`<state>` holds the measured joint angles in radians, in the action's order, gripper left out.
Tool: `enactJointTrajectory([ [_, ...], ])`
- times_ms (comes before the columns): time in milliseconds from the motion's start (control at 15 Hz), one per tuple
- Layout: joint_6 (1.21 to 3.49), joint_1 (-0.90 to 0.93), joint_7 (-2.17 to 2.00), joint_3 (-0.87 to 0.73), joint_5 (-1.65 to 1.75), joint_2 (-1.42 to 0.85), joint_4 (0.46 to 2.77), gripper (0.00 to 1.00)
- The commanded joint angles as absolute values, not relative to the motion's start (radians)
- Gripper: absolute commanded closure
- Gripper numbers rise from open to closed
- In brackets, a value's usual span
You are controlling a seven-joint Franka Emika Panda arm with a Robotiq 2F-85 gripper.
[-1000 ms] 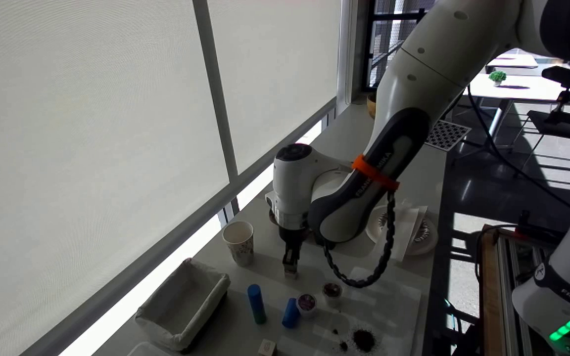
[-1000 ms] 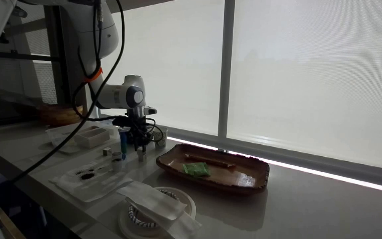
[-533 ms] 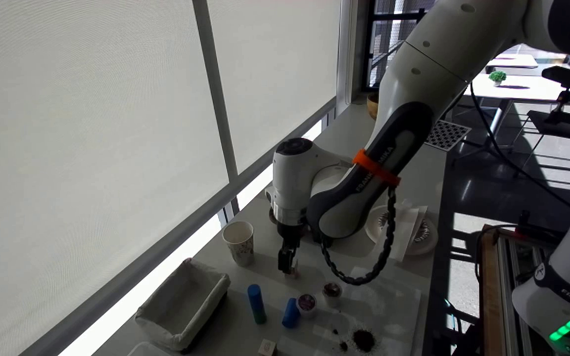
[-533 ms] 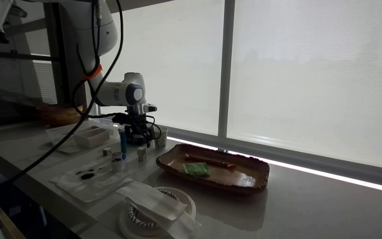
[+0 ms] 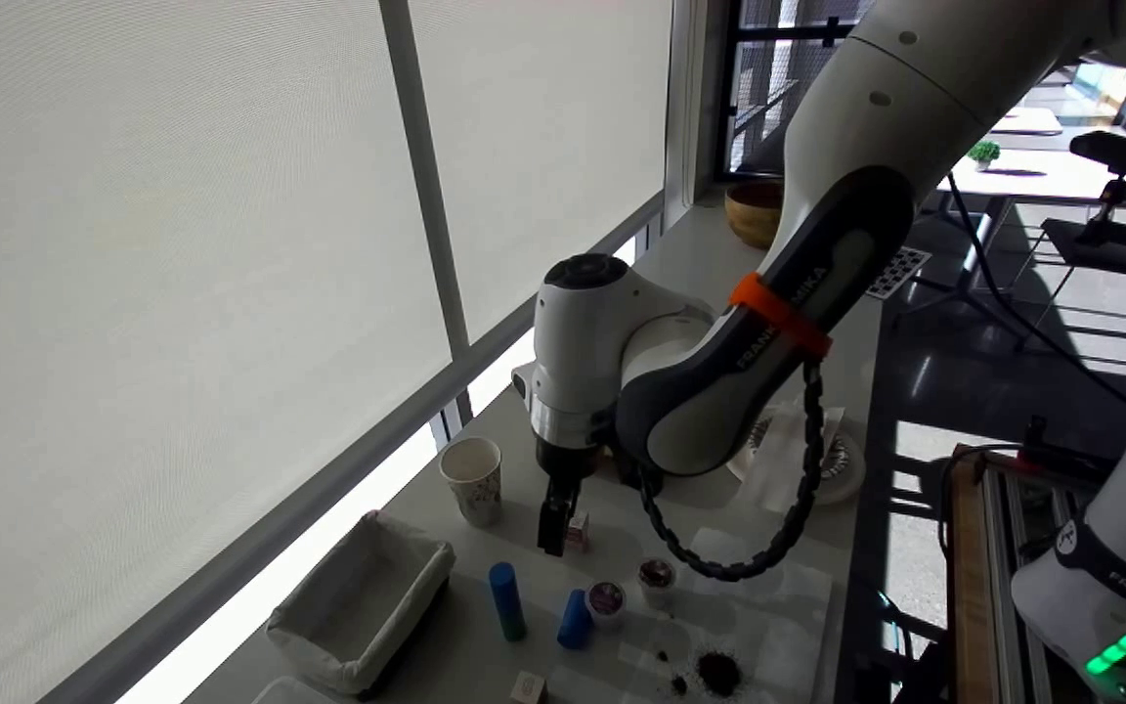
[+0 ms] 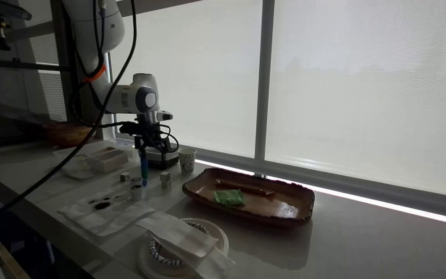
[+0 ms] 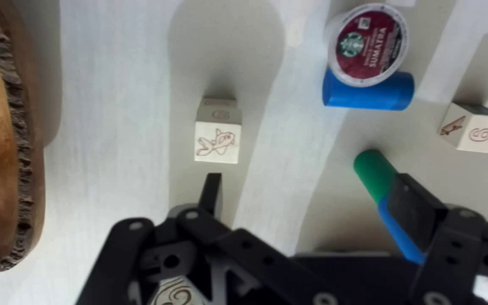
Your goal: Rearrange the some of the blocks
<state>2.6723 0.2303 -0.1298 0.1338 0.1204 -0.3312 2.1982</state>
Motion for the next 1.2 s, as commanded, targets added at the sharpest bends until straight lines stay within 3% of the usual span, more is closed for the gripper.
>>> enactJointTrajectory([
  [0,2.658,0.246,-0.113,0.166,0.103,-0.276,2.231,0.00],
  [400,2.650,0.254,-0.085,0.234,0.050,-0.289,2.185,0.00],
  [1133,2.673,0.300,-0.105,0.209,0.103,-0.393,2.081,0.00],
])
